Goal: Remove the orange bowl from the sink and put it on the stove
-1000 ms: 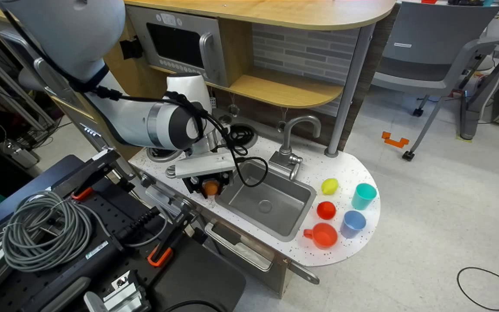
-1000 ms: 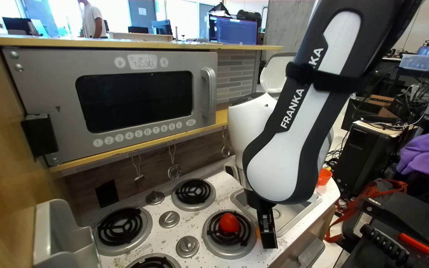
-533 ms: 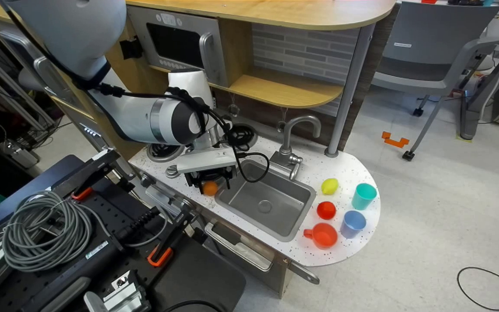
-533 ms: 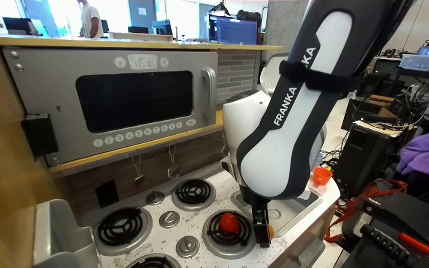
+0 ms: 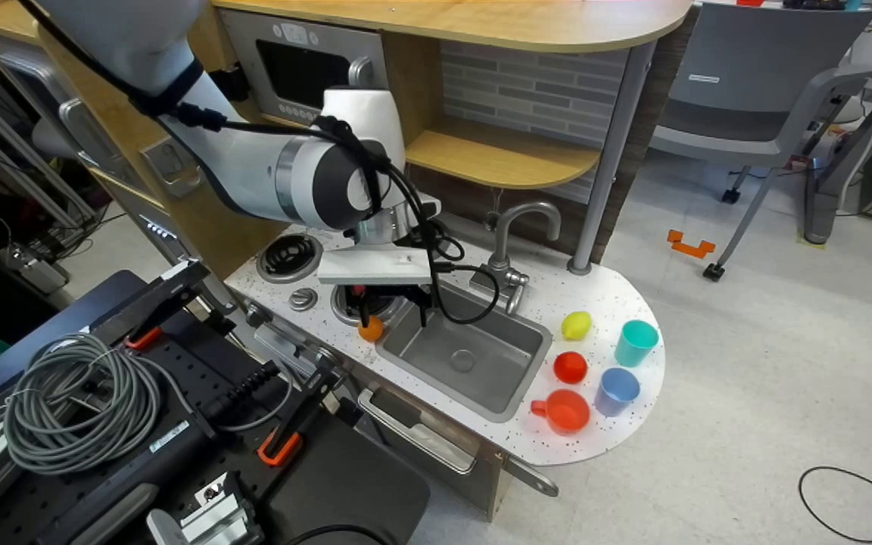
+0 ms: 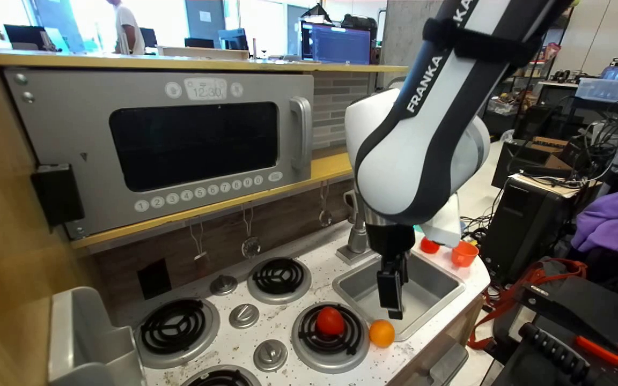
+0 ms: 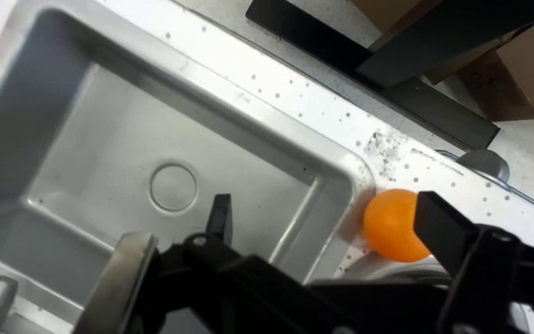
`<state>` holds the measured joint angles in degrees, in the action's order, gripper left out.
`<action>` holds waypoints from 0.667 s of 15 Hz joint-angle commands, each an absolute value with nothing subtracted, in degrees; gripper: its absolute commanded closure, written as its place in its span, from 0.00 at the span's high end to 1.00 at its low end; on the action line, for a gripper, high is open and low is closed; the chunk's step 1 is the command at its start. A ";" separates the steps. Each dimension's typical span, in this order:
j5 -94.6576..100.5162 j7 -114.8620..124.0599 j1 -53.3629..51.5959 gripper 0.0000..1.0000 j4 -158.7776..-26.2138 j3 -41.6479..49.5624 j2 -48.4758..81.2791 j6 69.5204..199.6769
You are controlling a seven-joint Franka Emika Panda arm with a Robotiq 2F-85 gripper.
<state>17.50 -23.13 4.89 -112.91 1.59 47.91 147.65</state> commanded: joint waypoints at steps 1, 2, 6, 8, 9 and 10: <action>13.40 -22.97 9.39 1.00 -117.65 0.89 40.75 142.81; 12.30 -23.11 10.71 1.00 -118.81 0.90 38.93 142.06; 8.13 -22.65 15.00 1.00 -122.50 1.63 32.85 141.78; 6.48 -22.73 16.51 1.00 -123.59 2.28 30.43 141.22; 5.87 -22.61 17.04 1.00 -124.64 2.69 28.73 141.26; 5.89 -22.31 17.13 1.00 -125.36 3.41 27.37 141.25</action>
